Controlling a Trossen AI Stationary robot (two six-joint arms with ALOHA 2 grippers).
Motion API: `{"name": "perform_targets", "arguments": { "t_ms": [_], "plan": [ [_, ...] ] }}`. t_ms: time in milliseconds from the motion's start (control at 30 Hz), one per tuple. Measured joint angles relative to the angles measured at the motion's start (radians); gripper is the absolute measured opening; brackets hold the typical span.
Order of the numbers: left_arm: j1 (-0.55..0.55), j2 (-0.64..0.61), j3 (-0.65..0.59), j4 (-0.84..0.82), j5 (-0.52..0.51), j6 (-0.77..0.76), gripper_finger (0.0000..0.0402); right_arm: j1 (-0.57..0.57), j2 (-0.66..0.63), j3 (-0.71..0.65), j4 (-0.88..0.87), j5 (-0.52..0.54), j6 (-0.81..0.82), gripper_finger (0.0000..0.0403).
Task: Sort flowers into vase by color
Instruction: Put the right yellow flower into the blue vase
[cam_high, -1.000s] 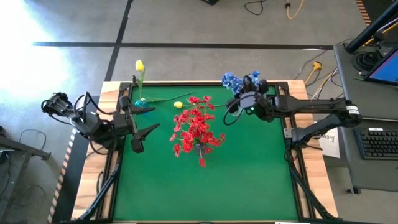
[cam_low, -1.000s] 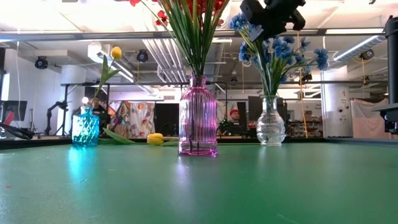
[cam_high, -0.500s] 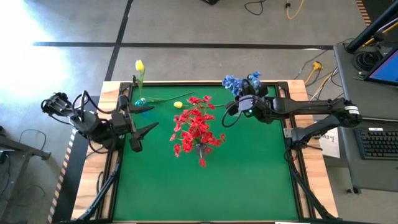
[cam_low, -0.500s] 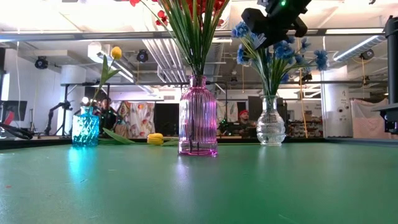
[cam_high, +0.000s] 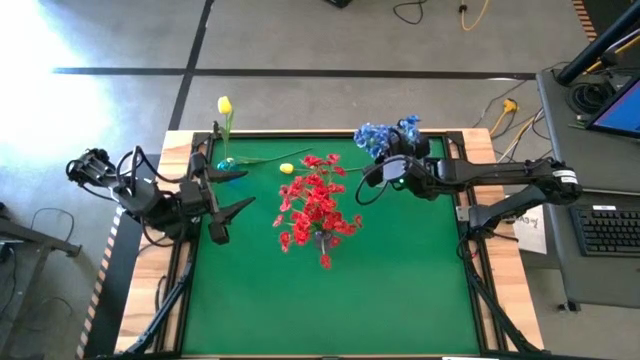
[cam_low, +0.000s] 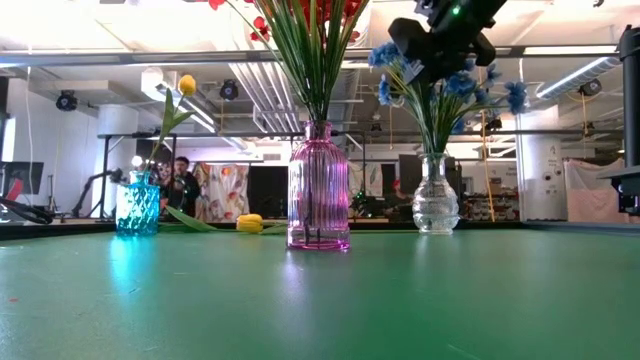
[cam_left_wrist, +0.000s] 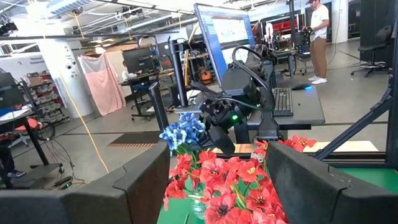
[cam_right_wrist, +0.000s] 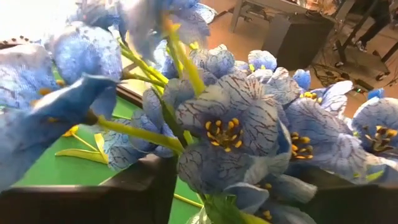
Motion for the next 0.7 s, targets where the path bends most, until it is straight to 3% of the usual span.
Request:
{"name": "perform_targets", "arguments": {
  "t_ms": [467, 700],
  "plan": [
    [0.000, 0.002, 0.000, -0.022, 0.000, -0.036, 0.0249, 0.010, -0.001, 0.078, -0.163, -0.009, 0.077, 0.0259],
    [0.000, 0.002, 0.000, -0.022, 0.000, -0.036, 0.0249, 0.016, -0.001, 0.098, -0.169, -0.009, 0.065, 0.0270]
  ]
}}
